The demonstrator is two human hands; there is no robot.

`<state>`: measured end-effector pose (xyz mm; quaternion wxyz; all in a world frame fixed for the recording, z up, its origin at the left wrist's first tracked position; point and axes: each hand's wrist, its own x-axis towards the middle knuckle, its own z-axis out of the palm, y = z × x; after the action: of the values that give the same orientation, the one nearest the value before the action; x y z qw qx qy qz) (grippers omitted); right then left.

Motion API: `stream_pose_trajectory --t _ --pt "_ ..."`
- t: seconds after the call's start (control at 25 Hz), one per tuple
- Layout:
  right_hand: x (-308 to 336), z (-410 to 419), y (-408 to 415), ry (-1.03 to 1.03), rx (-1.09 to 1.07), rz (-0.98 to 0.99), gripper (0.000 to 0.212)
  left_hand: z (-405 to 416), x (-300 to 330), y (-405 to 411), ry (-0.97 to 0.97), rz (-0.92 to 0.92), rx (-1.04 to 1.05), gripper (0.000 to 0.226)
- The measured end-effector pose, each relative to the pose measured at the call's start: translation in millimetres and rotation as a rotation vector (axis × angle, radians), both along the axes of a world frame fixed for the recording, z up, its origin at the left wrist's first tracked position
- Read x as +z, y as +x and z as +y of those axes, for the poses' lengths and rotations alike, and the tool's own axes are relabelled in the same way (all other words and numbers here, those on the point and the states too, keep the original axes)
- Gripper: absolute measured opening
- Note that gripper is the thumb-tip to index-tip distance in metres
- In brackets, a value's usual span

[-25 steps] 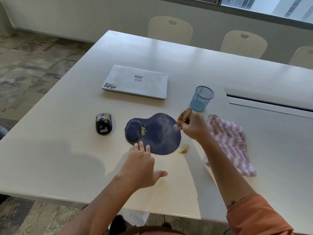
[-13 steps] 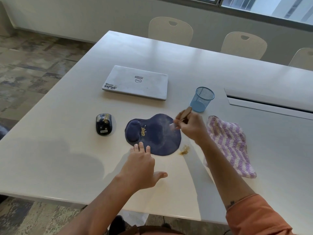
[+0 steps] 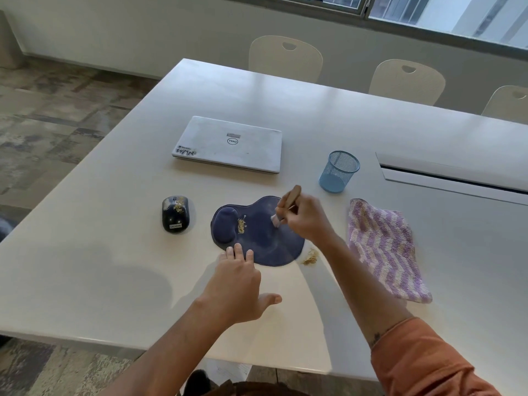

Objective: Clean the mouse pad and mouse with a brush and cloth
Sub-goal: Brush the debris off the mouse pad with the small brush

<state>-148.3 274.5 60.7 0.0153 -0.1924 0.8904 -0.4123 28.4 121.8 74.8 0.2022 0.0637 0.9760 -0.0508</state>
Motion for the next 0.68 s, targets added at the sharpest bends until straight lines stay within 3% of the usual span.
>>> stream_pose_trajectory --t 0.16,0.4,0.56,0.68 --pt "-5.0 19.9 -22.6 0.080 -0.167 0.098 0.011 -0.7 -1.8 0.5 0.007 0.003 0.002 0.107" --pt "-1.0 -16.8 -5.4 -0.057 -0.046 -0.001 0.008 1.0 2.7 0.4 0.002 -0.011 -0.005 0.105" --pt "-0.3 9.2 -33.4 0.100 -0.234 0.080 0.009 -0.4 1.4 1.0 0.011 -0.006 0.002 0.105" --pt "2.1 -3.8 -30.8 0.021 -0.213 0.100 0.009 1.3 2.2 1.0 0.014 -0.006 0.003 0.104"
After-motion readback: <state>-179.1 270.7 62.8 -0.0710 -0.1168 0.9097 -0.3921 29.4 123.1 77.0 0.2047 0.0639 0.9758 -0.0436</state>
